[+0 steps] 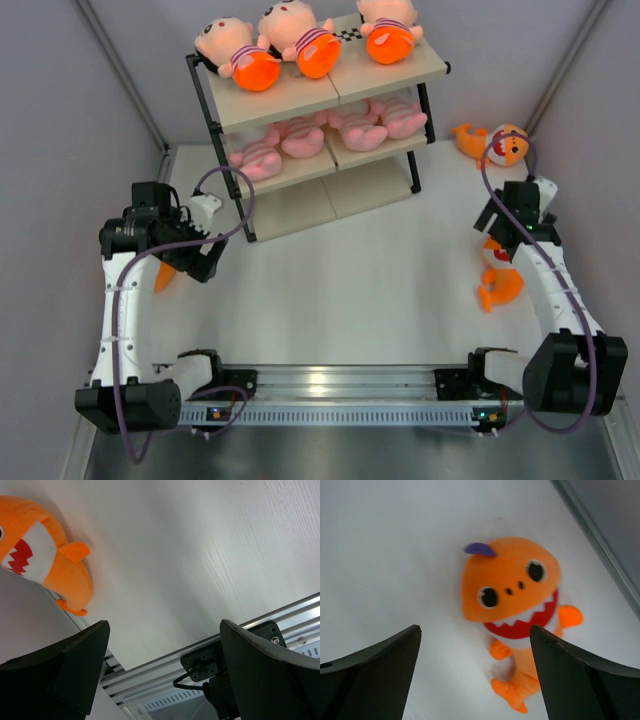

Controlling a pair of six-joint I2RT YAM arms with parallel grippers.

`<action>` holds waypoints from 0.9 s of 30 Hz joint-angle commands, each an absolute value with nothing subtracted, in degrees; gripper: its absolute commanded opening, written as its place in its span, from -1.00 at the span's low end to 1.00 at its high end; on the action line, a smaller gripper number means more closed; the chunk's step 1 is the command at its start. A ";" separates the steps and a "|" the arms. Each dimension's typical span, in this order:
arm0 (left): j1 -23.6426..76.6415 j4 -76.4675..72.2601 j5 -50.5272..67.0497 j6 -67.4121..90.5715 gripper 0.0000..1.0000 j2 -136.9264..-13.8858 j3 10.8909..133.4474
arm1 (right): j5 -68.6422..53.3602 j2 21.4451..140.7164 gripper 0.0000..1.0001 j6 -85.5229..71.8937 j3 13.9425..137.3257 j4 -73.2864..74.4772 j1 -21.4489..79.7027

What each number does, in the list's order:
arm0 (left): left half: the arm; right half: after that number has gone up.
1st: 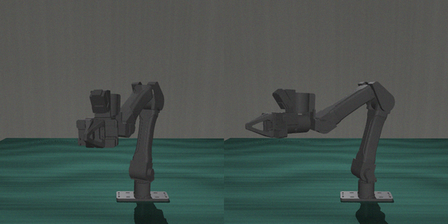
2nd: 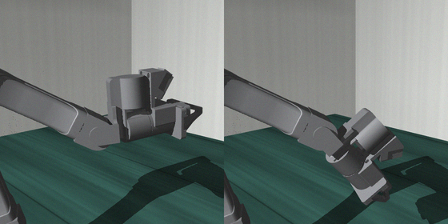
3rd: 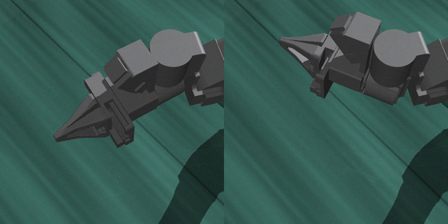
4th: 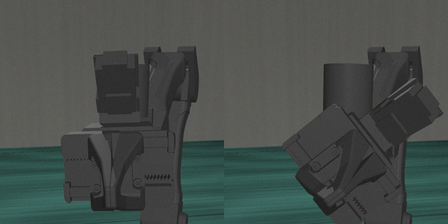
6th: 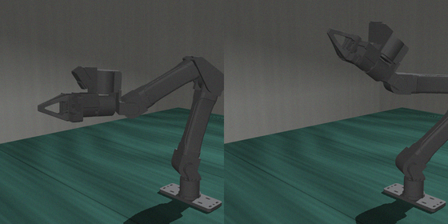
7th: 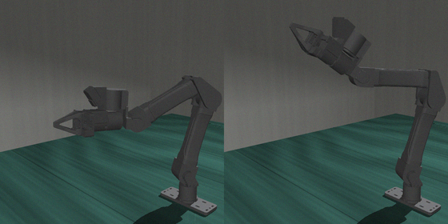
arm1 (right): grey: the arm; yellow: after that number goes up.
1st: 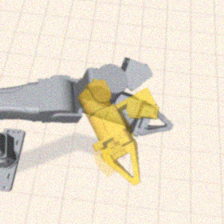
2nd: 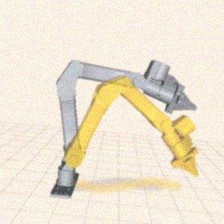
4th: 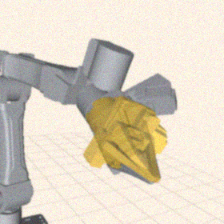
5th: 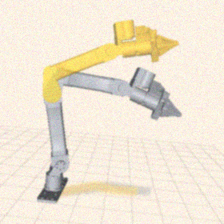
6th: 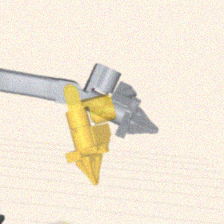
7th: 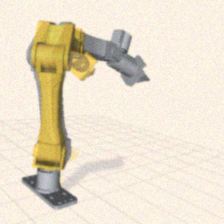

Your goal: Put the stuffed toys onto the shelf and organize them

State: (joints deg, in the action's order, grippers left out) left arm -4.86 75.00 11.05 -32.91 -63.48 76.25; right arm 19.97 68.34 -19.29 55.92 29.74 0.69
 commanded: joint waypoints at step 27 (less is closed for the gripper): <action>-3.08 75.06 10.02 -34.01 0.96 -62.93 75.94 | 15.74 61.88 -0.34 -42.99 28.31 15.74 -13.27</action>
State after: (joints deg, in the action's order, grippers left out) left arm -3.46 75.02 10.44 -33.17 -63.51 75.64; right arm 19.38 62.22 -45.63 28.38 24.03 -12.69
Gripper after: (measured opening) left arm 0.978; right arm 0.388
